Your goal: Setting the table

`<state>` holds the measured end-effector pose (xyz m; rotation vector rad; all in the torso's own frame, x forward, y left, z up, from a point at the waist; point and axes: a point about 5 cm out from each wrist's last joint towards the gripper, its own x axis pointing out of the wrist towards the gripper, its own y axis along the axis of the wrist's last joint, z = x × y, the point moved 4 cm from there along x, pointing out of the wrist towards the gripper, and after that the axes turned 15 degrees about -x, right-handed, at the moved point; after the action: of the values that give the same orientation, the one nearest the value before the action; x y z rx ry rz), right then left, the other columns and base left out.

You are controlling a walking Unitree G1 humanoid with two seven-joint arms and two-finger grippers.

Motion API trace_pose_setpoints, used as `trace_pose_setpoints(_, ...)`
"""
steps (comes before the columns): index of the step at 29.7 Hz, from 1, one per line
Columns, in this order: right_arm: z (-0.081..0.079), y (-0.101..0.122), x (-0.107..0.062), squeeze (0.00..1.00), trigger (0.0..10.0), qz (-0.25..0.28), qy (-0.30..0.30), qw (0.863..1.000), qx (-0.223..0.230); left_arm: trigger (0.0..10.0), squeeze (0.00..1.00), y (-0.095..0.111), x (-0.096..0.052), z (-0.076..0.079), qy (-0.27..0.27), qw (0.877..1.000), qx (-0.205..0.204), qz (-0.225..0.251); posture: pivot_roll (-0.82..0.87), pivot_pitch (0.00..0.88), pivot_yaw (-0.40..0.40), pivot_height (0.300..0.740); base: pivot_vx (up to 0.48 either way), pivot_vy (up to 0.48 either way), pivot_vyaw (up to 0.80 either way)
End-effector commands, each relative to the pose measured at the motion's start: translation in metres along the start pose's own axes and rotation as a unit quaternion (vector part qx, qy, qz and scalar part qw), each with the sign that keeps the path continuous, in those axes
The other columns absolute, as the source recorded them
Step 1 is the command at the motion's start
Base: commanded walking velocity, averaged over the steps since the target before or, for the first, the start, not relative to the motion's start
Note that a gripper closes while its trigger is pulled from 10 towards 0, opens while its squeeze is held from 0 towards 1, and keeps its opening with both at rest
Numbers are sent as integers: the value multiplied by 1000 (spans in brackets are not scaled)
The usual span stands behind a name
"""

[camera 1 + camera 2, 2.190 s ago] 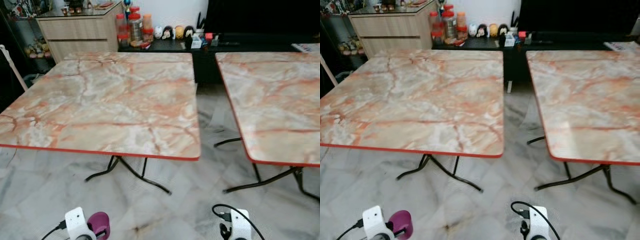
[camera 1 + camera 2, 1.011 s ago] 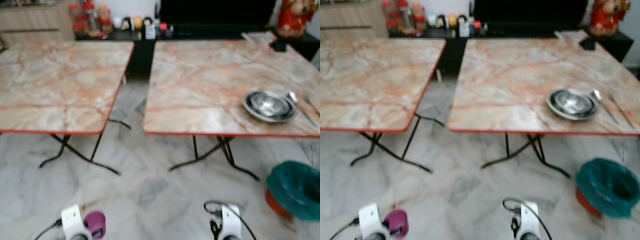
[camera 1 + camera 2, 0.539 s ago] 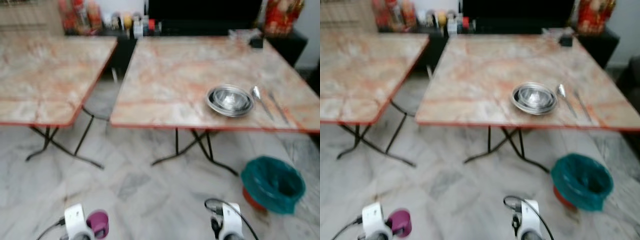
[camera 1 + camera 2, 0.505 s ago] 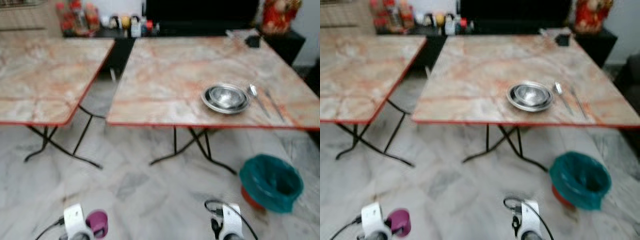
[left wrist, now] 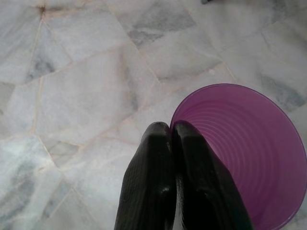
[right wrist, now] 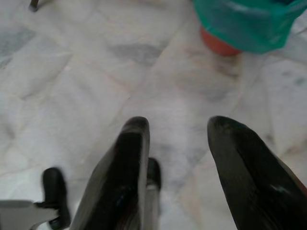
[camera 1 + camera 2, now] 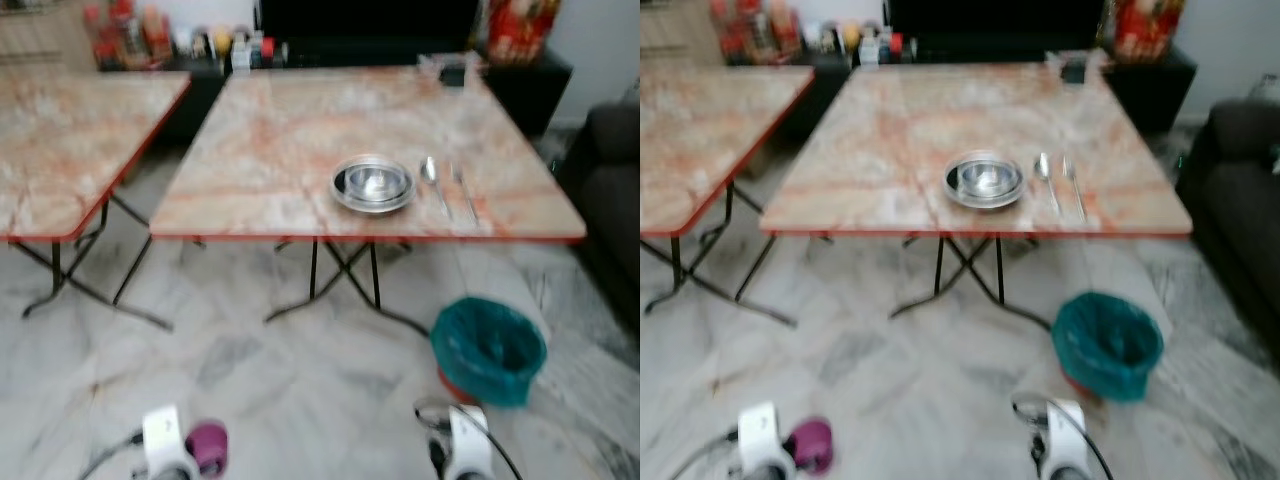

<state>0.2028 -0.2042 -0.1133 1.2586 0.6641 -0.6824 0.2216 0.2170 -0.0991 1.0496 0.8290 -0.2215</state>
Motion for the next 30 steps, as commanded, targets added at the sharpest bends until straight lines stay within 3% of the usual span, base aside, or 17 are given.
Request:
trace_pose_setpoints(1, -8, 4, 1, 0, 10000, 5, 8, 1000, 5, 10000, 0, -1, -1, -10, 11, 1000, 7, -6, 1, 32, 18, 740, 0, 0, 0)
trace_pose_setpoints(30, -13, 6, 1, 0, 10000, 6, 10, 1000, 9, 10000, 0, -2, -2, -12, 8, 1000, 19, -6, 7, 45, 23, 740, 340, 0, 0)
